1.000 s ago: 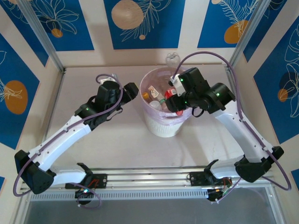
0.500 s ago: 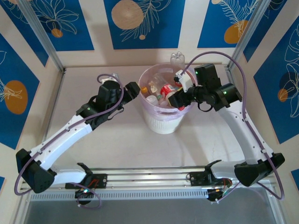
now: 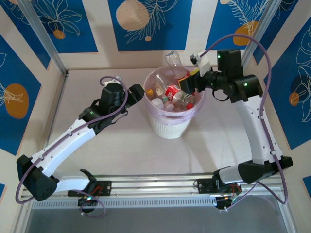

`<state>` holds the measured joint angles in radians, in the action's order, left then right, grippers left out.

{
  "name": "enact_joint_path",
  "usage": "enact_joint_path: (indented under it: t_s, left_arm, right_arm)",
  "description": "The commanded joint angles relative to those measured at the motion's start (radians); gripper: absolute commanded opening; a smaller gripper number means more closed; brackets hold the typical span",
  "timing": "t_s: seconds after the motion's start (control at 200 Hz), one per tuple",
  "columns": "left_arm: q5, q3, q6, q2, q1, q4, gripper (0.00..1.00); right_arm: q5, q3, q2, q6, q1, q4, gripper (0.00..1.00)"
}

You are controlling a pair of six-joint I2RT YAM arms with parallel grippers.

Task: Put the plastic bottles in the bin

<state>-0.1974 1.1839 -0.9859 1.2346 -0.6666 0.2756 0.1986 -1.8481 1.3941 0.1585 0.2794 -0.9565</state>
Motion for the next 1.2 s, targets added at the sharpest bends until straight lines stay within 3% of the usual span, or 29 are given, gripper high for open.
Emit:
enact_joint_path:
  t_s: [0.0, 0.155, 0.28, 0.38, 0.47, 0.625, 0.71, 0.77, 0.855, 1.195]
  left_arm:
    - [0.013, 0.015, 0.019, 0.006, 0.018, -0.01, 0.72]
    - [0.001, 0.022, 0.067, -0.008, 0.04, 0.02, 0.73]
    - [-0.067, 0.019, 0.178, -0.05, 0.073, 0.11, 0.77]
    - [-0.116, -0.008, 0.281, -0.093, 0.143, 0.176, 0.79]
    - [-0.146, -0.058, 0.373, -0.135, 0.221, 0.2, 0.83]
    - [-0.16, -0.2, 0.506, -0.194, 0.33, 0.136, 0.91]
    - [-0.21, -0.281, 0.568, -0.2, 0.362, 0.083, 1.0]
    - [-0.255, -0.351, 0.601, -0.19, 0.376, 0.018, 1.0]
    - [-0.288, -0.432, 0.638, -0.156, 0.392, -0.078, 1.0]
    - [-0.323, -0.531, 0.776, 0.061, 0.42, -0.363, 1.0]
  right_arm:
    - [0.016, -0.039, 0.023, 0.011, -0.004, -0.061, 0.7]
    - [-0.019, 0.011, 0.021, -0.058, -0.02, -0.021, 0.66]
    - [-0.084, 0.155, -0.065, -0.192, -0.065, 0.114, 0.66]
    - [-0.19, 0.259, -0.127, -0.279, -0.138, 0.168, 0.68]
    - [-0.212, 0.396, -0.205, -0.356, -0.243, 0.24, 0.69]
    - [-0.228, 0.631, -0.32, -0.428, -0.384, 0.337, 0.71]
    - [-0.268, 0.747, -0.348, -0.441, -0.415, 0.375, 0.74]
    - [-0.299, 0.836, -0.364, -0.451, -0.417, 0.414, 0.77]
    - [-0.32, 0.96, -0.369, -0.474, -0.414, 0.487, 1.0]
    - [-0.449, 1.205, -0.233, -0.531, -0.353, 0.826, 0.99]
